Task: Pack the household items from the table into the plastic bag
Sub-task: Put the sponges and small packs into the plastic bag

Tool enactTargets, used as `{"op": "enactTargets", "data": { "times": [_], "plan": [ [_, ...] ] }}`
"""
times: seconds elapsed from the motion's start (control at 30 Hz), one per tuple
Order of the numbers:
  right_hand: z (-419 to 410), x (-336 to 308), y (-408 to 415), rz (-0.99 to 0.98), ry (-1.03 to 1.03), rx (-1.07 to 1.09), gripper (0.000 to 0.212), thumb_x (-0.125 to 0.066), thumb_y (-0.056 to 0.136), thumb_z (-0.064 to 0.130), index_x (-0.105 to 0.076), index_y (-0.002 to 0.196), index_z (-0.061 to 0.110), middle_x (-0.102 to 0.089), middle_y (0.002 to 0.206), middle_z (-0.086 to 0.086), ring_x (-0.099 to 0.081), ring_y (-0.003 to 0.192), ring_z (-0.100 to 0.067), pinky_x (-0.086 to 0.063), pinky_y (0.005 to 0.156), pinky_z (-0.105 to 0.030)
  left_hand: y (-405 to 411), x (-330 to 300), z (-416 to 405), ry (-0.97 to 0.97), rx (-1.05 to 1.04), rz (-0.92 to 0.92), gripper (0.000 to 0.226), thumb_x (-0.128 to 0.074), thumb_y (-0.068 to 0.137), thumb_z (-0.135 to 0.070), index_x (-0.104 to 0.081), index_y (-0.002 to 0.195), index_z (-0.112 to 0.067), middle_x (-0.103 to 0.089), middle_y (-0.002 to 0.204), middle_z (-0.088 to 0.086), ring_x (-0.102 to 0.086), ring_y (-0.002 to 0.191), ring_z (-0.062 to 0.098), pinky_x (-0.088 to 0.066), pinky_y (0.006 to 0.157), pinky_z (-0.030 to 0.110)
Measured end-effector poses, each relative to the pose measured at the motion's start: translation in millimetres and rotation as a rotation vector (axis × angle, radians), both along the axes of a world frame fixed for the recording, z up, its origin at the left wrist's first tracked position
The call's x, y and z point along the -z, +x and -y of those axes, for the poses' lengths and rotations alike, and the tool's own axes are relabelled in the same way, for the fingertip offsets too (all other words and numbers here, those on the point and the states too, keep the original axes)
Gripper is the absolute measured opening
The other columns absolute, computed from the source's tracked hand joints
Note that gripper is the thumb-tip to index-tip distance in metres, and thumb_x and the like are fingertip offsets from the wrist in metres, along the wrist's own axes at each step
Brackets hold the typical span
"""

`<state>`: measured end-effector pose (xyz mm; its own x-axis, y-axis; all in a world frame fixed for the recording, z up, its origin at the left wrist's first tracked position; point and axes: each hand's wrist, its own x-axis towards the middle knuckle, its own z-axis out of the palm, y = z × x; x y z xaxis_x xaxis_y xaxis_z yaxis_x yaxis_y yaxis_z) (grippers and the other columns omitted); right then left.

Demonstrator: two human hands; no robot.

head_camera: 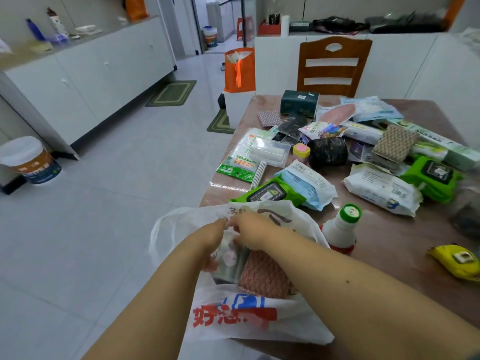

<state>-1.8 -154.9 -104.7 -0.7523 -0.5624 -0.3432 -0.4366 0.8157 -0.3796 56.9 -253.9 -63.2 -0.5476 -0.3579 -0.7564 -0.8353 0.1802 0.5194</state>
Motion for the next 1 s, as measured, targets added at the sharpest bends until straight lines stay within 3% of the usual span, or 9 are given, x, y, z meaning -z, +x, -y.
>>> {"op": "enactTargets", "data": {
  "times": [0.17,0.27,0.37,0.5,0.6,0.7,0.8,0.9,1.0],
  "plan": [
    [-15,-22,19,-0.314,-0.096,-0.005,0.037,-0.062,0.087,0.03,-0.06,0.123,0.019,-0.058,0.119,-0.006,-0.048,0.117,-0.025,-0.038,0.094,-0.036,5,3,4,-0.09,0.141,-0.067,0.066,-0.029,0.098,-0.055,-0.051,0.128,-0.001,-0.059,0.121,0.029,-0.062,0.101,0.039,-0.052,0.08,0.04],
    [-53,-56,26,-0.559,-0.368,0.305,0.028,-0.068,0.081,0.028,-0.066,0.106,0.017,-0.061,0.107,-0.004,-0.05,0.107,-0.025,-0.036,0.089,-0.036,-4,-3,6,-0.195,0.193,-0.233,0.051,-0.036,0.098,-0.049,-0.059,0.1,-0.004,-0.063,0.093,0.022,-0.06,0.074,0.03,-0.055,0.077,0.041],
    [-99,-65,24,-0.77,-0.312,0.65,0.034,-0.071,0.076,0.032,-0.063,0.106,0.019,-0.061,0.102,-0.003,-0.052,0.101,-0.027,-0.032,0.086,-0.037,-11,-15,-6,-0.17,0.216,-0.451,0.05,-0.039,0.098,-0.045,-0.063,0.089,-0.002,-0.068,0.086,0.015,-0.061,0.072,0.029,-0.053,0.078,0.041],
    [-146,-46,30,-0.555,-0.3,1.003,0.06,-0.074,0.072,0.039,-0.05,0.122,0.014,-0.059,0.118,-0.007,-0.052,0.111,-0.029,-0.04,0.091,-0.041,-9,-27,-22,-0.387,0.311,-0.673,0.044,-0.045,0.096,-0.04,-0.065,0.088,-0.001,-0.069,0.077,0.009,-0.065,0.077,0.031,-0.053,0.077,0.042],
    [-157,-27,38,-0.293,-0.315,0.997,0.057,-0.069,0.079,0.048,-0.05,0.121,0.013,-0.065,0.111,-0.008,-0.06,0.099,-0.028,-0.045,0.072,-0.035,-8,-28,-2,-0.772,0.328,-0.7,0.032,-0.053,0.091,-0.04,-0.066,0.095,-0.011,-0.067,0.087,0.005,-0.059,0.086,0.027,-0.044,0.074,0.034],
    [-156,-32,36,-0.385,-0.142,0.906,0.058,-0.059,0.086,0.052,-0.048,0.125,0.01,-0.067,0.104,-0.013,-0.061,0.095,-0.033,-0.04,0.066,-0.033,-3,-21,25,-1.163,0.369,-0.497,0.048,-0.057,0.086,-0.045,-0.06,0.117,-0.008,-0.057,0.12,0.017,-0.046,0.114,0.037,-0.04,0.089,0.041],
    [-150,-65,38,-0.615,-0.119,0.876,0.054,-0.056,0.087,0.053,-0.05,0.112,0.007,-0.067,0.095,-0.018,-0.062,0.088,-0.038,-0.041,0.064,-0.036,8,-19,45,-1.167,0.357,-0.144,0.062,-0.059,0.082,-0.052,-0.047,0.126,-0.009,-0.045,0.133,0.016,-0.038,0.123,0.039,-0.036,0.096,0.044],
    [-137,-109,46,-0.798,-0.365,0.883,0.053,-0.061,0.084,0.051,-0.055,0.109,0.005,-0.065,0.091,-0.016,-0.061,0.084,-0.036,-0.037,0.064,-0.033,12,-13,65,-1.042,0.343,-0.049,0.034,-0.064,0.083,-0.036,-0.054,0.103,-0.01,-0.06,0.111,0.011,-0.054,0.092,0.029,-0.043,0.075,0.035],
    [-118,-125,45,-0.641,-0.73,0.889,0.047,-0.064,0.08,0.054,-0.059,0.097,0.011,-0.061,0.083,-0.001,-0.059,0.076,-0.025,-0.045,0.064,-0.036,11,-9,79,-0.923,0.353,-0.108,0.023,-0.063,0.084,-0.025,-0.054,0.072,-0.008,-0.066,0.077,0.008,-0.06,0.069,0.026,-0.043,0.061,0.03]
  ]
}}
